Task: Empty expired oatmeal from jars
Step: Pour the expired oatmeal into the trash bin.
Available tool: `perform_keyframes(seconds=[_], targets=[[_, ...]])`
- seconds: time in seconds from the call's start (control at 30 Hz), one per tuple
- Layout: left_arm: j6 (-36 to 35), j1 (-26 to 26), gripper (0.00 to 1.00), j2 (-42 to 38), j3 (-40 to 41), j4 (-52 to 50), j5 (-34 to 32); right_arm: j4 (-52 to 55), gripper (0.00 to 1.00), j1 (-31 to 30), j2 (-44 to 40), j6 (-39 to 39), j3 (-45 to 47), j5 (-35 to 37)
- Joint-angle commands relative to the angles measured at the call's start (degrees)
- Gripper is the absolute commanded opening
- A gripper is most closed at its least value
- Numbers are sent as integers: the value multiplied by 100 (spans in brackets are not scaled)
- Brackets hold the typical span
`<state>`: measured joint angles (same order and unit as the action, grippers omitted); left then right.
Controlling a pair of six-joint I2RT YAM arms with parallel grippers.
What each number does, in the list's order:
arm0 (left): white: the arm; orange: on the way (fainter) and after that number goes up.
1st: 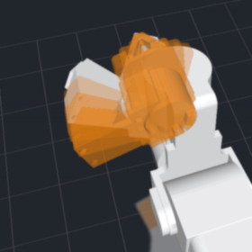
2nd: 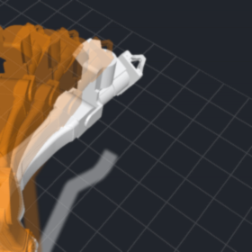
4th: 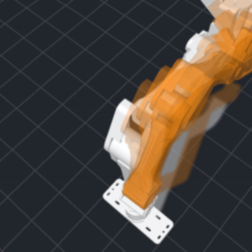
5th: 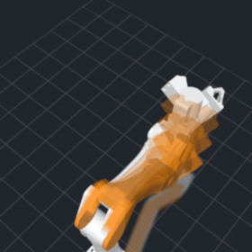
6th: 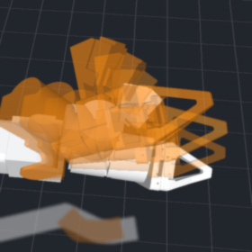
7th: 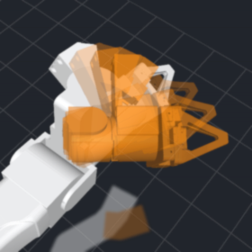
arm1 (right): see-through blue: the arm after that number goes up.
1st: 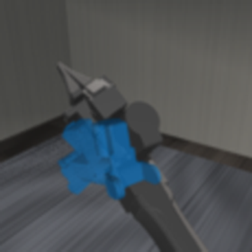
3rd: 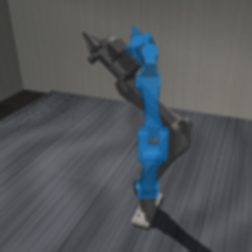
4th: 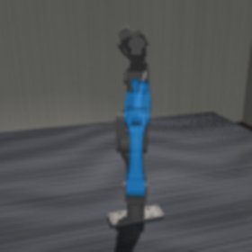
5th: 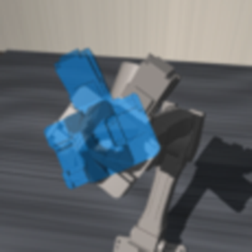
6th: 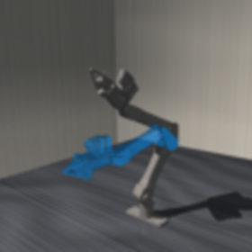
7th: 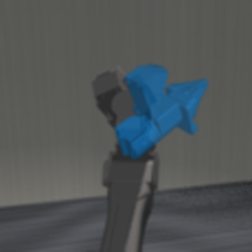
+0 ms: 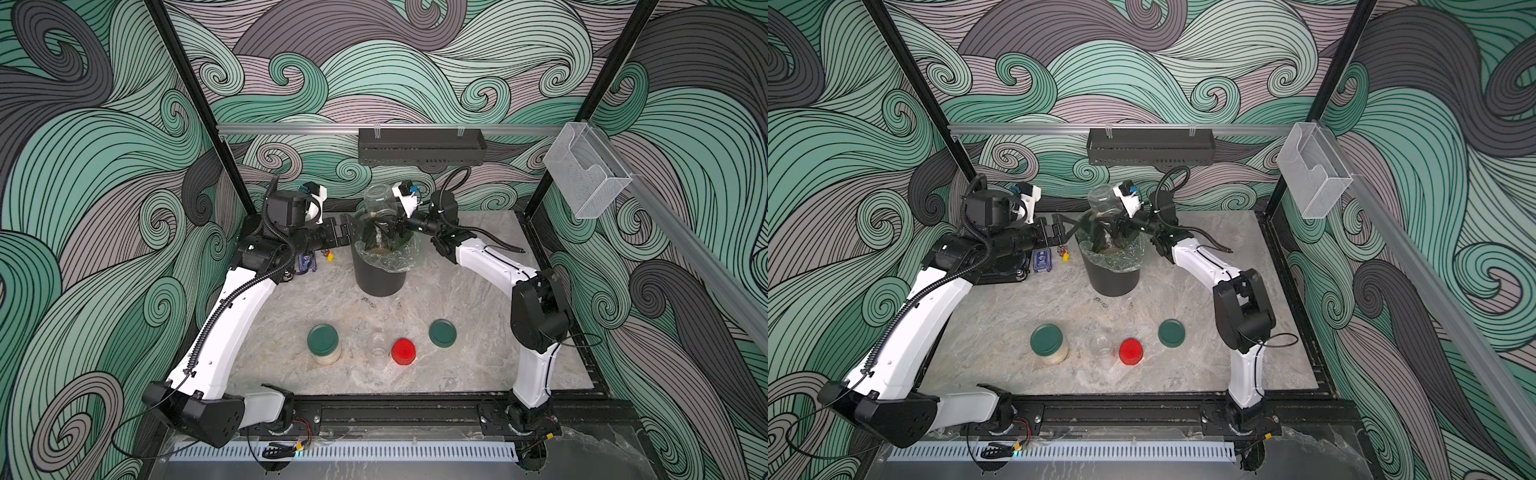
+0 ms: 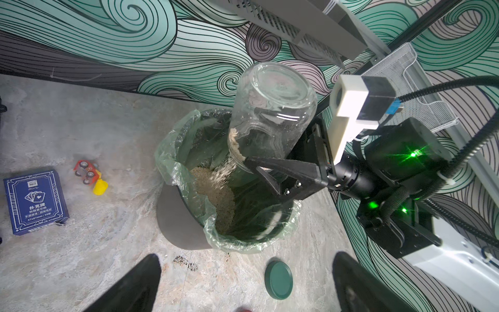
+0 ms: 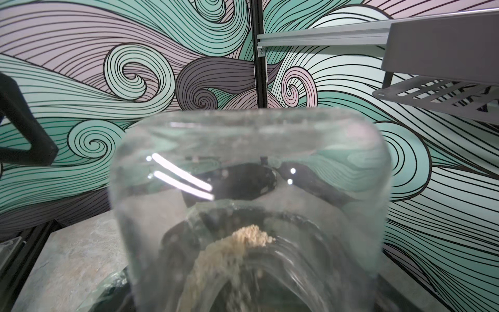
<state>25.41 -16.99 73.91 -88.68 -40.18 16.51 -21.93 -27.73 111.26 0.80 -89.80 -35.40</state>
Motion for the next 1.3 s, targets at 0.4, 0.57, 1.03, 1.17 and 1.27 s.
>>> perform_keyframes(seconds=[0.4,0.57,1.03,1.17,1.27], targets=[[-117,35,99,-259,61,81,-78,-2426,28,-15,-254,2200,180,-24],[-128,40,99,-311,97,50,-96,-2596,26,-7,-347,3157,431,327],[-137,38,99,-412,166,53,-111,-957,22,-220,-986,2929,952,1358],[-163,38,99,-434,176,20,-143,-104,20,-266,-1049,2878,624,1545],[-163,41,99,-422,163,-8,-175,415,20,-315,-1120,2817,431,1743]])
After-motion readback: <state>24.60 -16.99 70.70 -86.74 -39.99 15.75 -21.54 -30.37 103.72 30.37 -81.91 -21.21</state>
